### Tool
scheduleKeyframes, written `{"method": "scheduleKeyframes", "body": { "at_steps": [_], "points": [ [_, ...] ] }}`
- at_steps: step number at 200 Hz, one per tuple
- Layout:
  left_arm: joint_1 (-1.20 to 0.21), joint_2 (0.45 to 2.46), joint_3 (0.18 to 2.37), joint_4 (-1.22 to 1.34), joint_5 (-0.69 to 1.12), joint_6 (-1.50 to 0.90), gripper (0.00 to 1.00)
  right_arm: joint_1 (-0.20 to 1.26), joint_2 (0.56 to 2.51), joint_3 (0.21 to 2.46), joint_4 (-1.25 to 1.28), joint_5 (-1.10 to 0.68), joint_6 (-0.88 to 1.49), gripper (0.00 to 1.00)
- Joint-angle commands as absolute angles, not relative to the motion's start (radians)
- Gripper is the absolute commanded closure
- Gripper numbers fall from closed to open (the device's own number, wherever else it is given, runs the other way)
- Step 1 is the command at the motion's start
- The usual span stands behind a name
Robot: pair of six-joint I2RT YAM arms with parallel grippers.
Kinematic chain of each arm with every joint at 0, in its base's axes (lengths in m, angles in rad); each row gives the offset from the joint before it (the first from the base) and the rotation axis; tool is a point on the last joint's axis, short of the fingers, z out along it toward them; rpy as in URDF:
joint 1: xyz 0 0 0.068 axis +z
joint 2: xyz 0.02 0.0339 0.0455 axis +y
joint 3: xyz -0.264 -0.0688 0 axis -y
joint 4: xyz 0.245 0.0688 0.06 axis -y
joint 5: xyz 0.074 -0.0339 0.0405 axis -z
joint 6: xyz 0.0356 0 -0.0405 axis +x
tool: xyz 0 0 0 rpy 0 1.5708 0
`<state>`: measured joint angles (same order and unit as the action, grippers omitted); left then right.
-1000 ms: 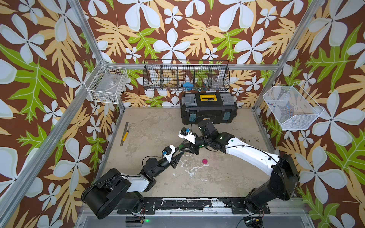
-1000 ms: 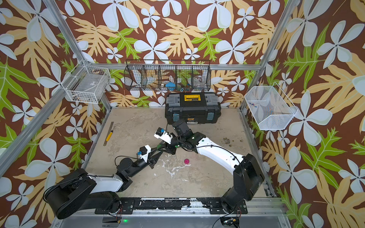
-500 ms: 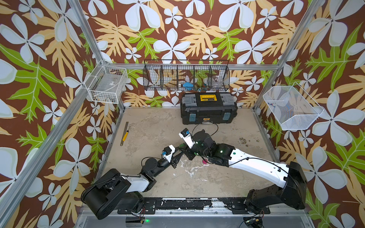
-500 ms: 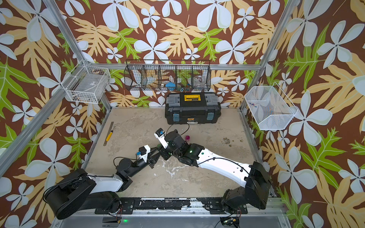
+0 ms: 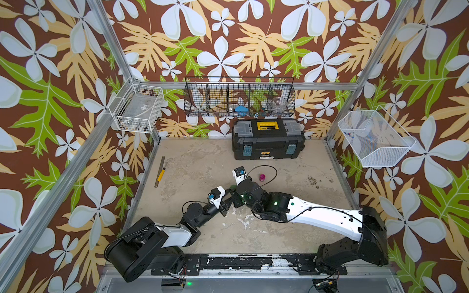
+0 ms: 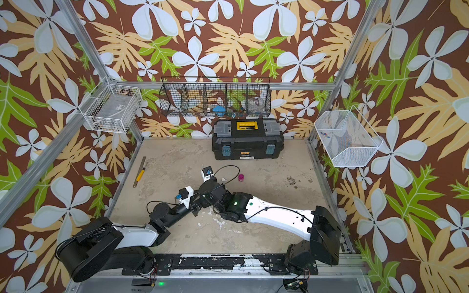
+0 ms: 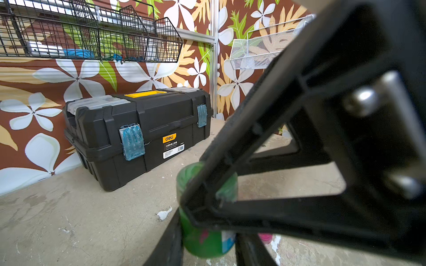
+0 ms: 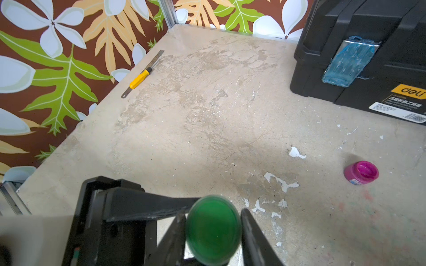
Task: Close the paint jar lid
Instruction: Screw the lid onto the paint jar.
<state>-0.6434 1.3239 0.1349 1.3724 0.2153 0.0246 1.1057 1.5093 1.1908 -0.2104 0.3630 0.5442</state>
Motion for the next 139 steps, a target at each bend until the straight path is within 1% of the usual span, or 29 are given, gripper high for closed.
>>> {"method": "scheduleKeyframes", "body": {
  "at_steps": [1, 7, 14, 24, 34, 49, 64, 73, 87, 104, 124, 139],
  "points": [
    [-0.644, 1.320, 0.135, 1.389, 0.221, 0.026, 0.88, 1.106, 1.493, 1.210, -0.188, 0.345, 0.468, 0.39],
    [-0.644, 1.321, 0.135, 1.389, 0.219, 0.027, 0.88, 1.105, 1.488, 1.216, -0.202, 0.339, 0.434, 0.36],
    [-0.644, 1.321, 0.135, 1.389, 0.219, 0.027, 0.88, 1.106, 1.481, 1.226, -0.225, 0.338, 0.406, 0.30],
    [-0.644, 1.321, 0.135, 1.389, 0.219, 0.028, 0.88, 1.102, 1.468, 1.240, -0.257, 0.331, 0.357, 0.24],
    [-0.643, 1.321, 0.134, 1.389, 0.219, 0.028, 0.88, 1.090, 1.451, 1.245, -0.284, 0.324, 0.307, 0.20],
    [-0.643, 1.322, 0.135, 1.390, 0.221, 0.028, 0.88, 1.043, 1.419, 1.244, -0.314, 0.272, 0.222, 0.19],
    [-0.644, 1.321, 0.136, 1.389, 0.222, 0.028, 0.88, 0.941, 1.378, 1.222, -0.305, 0.056, 0.106, 0.19],
    [-0.644, 1.324, 0.137, 1.389, 0.225, 0.028, 0.88, 0.856, 1.355, 1.200, -0.278, -0.133, 0.033, 0.19],
    [-0.644, 1.326, 0.138, 1.388, 0.231, 0.026, 0.88, 0.733, 1.339, 1.172, -0.233, -0.478, -0.088, 0.19],
    [-0.644, 1.325, 0.138, 1.389, 0.233, 0.026, 0.88, 0.632, 1.347, 1.149, -0.159, -0.786, -0.204, 0.17],
    [-0.644, 1.325, 0.138, 1.389, 0.233, 0.026, 0.88, 0.570, 1.389, 1.150, -0.105, -0.987, -0.329, 0.19],
    [-0.644, 1.324, 0.138, 1.388, 0.236, 0.026, 0.88, 0.540, 1.445, 1.189, -0.143, -1.129, -0.436, 0.19]
  ]
}}
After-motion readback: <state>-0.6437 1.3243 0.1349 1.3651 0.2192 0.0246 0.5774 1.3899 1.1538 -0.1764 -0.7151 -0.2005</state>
